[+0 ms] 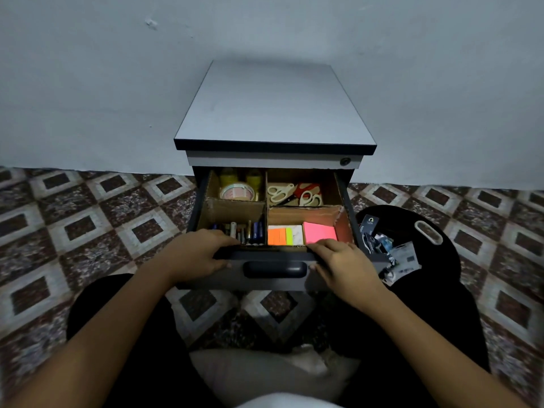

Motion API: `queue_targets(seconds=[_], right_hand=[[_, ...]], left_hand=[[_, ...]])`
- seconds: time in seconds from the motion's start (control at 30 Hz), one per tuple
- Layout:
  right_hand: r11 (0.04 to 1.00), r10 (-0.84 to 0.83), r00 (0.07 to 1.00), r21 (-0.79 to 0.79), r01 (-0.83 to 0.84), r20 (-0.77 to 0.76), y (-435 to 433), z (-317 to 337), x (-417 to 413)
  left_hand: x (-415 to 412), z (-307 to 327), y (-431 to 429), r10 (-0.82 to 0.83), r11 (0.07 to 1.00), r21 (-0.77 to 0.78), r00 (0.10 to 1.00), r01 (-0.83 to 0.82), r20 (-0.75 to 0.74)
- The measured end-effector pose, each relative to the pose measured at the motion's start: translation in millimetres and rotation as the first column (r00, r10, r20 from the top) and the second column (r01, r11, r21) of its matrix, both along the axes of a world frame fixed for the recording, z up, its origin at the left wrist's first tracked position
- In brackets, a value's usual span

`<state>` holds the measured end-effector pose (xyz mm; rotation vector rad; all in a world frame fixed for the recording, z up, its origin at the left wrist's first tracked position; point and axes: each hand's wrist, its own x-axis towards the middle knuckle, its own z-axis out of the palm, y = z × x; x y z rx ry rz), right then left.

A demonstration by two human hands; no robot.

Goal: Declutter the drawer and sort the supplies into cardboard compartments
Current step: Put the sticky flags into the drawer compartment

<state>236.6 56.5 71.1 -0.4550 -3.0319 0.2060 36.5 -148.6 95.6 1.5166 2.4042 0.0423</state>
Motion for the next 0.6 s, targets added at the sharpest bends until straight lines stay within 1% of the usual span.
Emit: queue_targets(seconds=[0.1, 0.13, 0.23, 0.3, 0.37, 0.43, 0.47, 0.53, 0.57, 0.6], right_hand=[[0.994, -0.103, 0.994, 0.025, 0.105, -0.046, 8.6, -2.8, -24.3], [0.989, -0.142, 0.986, 0.02, 0.144, -0.086, 11.6, -3.5, -32.0], [0.952, -0.305, 0.927, -0.033, 0.305, -0.221, 22.6, -7.5, -56.4], [0.903, -0.428, 0.874, -0.087, 0.42, -0.229, 24.9, -7.3, -69.2], [0.829, -0.56, 0.794, -0.183, 0.529, -0.237, 26.8, -6.2, -83.0], [0.713, -0.696, 0.683, -0.322, 0.623, -0.22, 27.0, -5.6, -95.5], [0.643, -0.756, 0.623, -0.41, 0.647, -0.204, 27.5, -6.0, -101.3], [0.502, -0.837, 0.528, -0.588, 0.635, -0.144, 29.7, -9.2, -111.7], [0.439, -0.859, 0.501, -0.656, 0.615, -0.104, 31.9, -10.7, -116.5], [0.396, -0.867, 0.493, -0.699, 0.596, -0.07, 33.7, -11.0, -120.2]], left_hand=[[-12.0, -7.7, 11.5, 0.099, 0.983, 0.158, 0.993, -0.087, -0.069], [-15.3, -11.6, 15.9, 0.137, 0.968, 0.223, 0.987, -0.116, -0.084], [-27.8, -24.3, 32.5, 0.294, 0.879, 0.427, 0.946, -0.211, -0.139], [-30.9, -30.5, 44.6, 0.442, 0.803, 0.501, 0.886, -0.323, -0.139], [-32.5, -33.7, 57.3, 0.613, 0.684, 0.52, 0.789, -0.511, -0.031], [-33.6, -36.5, 68.5, 0.737, 0.513, 0.513, 0.659, -0.688, 0.147], [-35.3, -39.3, 73.9, 0.769, 0.429, 0.489, 0.591, -0.759, 0.243], [-39.4, -45.1, 83.6, 0.79, 0.282, 0.422, 0.459, -0.861, 0.408], [-42.3, -47.9, 88.4, 0.783, 0.233, 0.382, 0.405, -0.894, 0.472], [-44.4, -49.8, 92.2, 0.769, 0.202, 0.342, 0.365, -0.918, 0.525]])
